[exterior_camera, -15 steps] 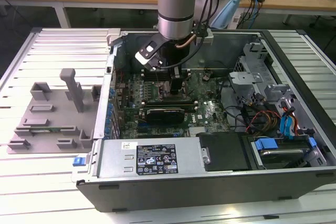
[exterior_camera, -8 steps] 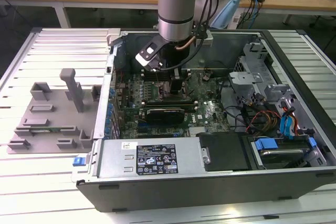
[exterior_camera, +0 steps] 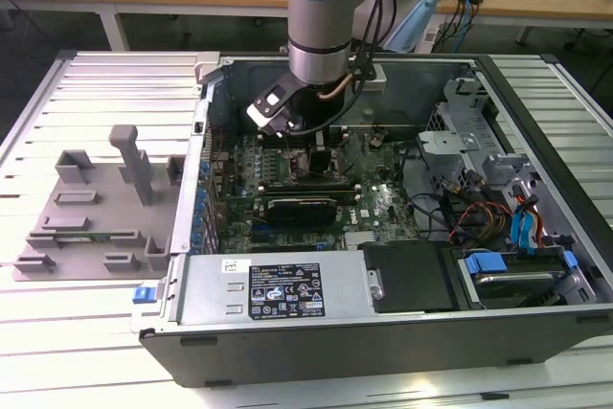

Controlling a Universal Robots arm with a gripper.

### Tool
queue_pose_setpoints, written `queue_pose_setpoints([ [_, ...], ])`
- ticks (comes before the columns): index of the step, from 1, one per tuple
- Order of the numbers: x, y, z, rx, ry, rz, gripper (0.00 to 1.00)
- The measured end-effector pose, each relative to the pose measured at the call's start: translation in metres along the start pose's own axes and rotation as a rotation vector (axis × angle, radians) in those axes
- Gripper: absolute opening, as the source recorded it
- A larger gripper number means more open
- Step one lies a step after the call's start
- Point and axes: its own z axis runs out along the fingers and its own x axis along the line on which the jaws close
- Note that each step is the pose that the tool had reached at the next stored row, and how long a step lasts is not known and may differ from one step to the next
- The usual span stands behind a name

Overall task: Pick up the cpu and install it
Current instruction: 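Place the cpu into insertion slot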

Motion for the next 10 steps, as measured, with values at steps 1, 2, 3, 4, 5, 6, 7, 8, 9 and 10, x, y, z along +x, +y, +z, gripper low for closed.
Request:
queue_pose_setpoints([
  [1, 0.0001, 0.0006, 0.0007, 0.0001, 0.0026, 0.000, 0.54],
  [2, 0.0007, 0.0007, 0.0013, -0.0001, 0.0044, 0.000, 0.54],
  [3, 0.0009, 0.0007, 0.0016, -0.0001, 0.0050, 0.000, 0.54],
  [4, 0.0014, 0.0006, 0.0019, -0.0002, 0.0056, 0.001, 0.54],
  [5, 0.0019, 0.0006, 0.0021, -0.0001, 0.0056, 0.001, 0.54],
  [6, 0.0025, 0.0006, 0.0025, -0.0001, 0.0057, 0.000, 0.54],
  [7, 0.0026, 0.0006, 0.0026, 0.0001, 0.0054, 0.000, 0.54],
  [8, 0.0026, 0.0006, 0.0027, 0.0001, 0.0055, 0.000, 0.54],
  [9, 0.0026, 0.0006, 0.0027, 0.0000, 0.0055, 0.000, 0.54],
  [10, 0.0027, 0.0006, 0.0030, 0.0000, 0.0055, 0.004, 0.54],
])
